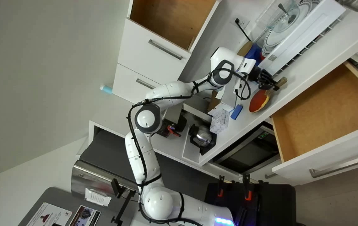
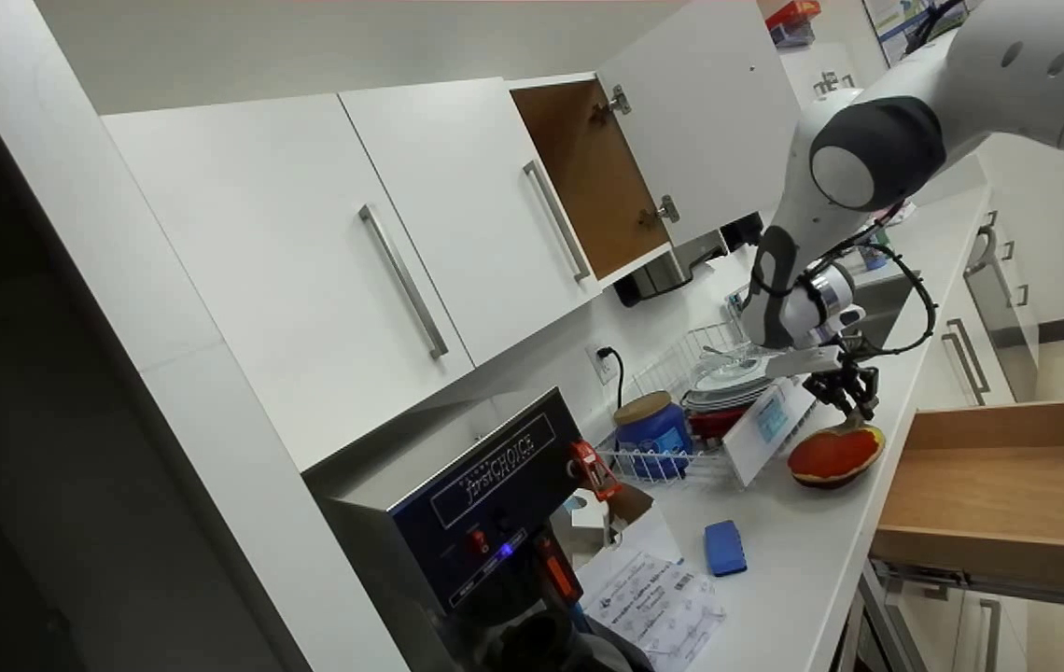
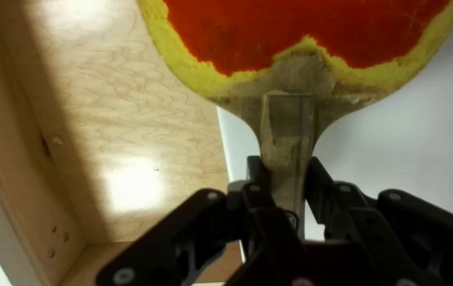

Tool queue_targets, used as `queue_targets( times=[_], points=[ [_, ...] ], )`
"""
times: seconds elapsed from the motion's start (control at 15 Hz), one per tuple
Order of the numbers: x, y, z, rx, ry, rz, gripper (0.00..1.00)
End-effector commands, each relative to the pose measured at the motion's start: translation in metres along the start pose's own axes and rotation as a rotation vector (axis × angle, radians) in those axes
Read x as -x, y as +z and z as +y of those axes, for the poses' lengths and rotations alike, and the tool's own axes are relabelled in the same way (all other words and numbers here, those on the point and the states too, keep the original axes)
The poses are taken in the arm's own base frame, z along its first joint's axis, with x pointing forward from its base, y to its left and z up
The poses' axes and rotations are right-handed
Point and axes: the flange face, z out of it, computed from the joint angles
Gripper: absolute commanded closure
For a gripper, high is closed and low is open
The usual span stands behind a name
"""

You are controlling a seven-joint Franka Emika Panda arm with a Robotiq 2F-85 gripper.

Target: Move the paddle to the right

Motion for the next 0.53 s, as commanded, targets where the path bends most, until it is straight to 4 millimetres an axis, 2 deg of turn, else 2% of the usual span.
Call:
queue_targets(
  times=[0.0,0.2,0.47],
  points=[
    [-0.026,-0.011,0.017,-0.015,0.036,-0.028,0.93],
    [-0.056,-0.011,0.025,-0.031,0.076,-0.019,0.93],
    [-0.086,-0.02,0.027,-0.054,0.09,0.0,0.93]
  ],
)
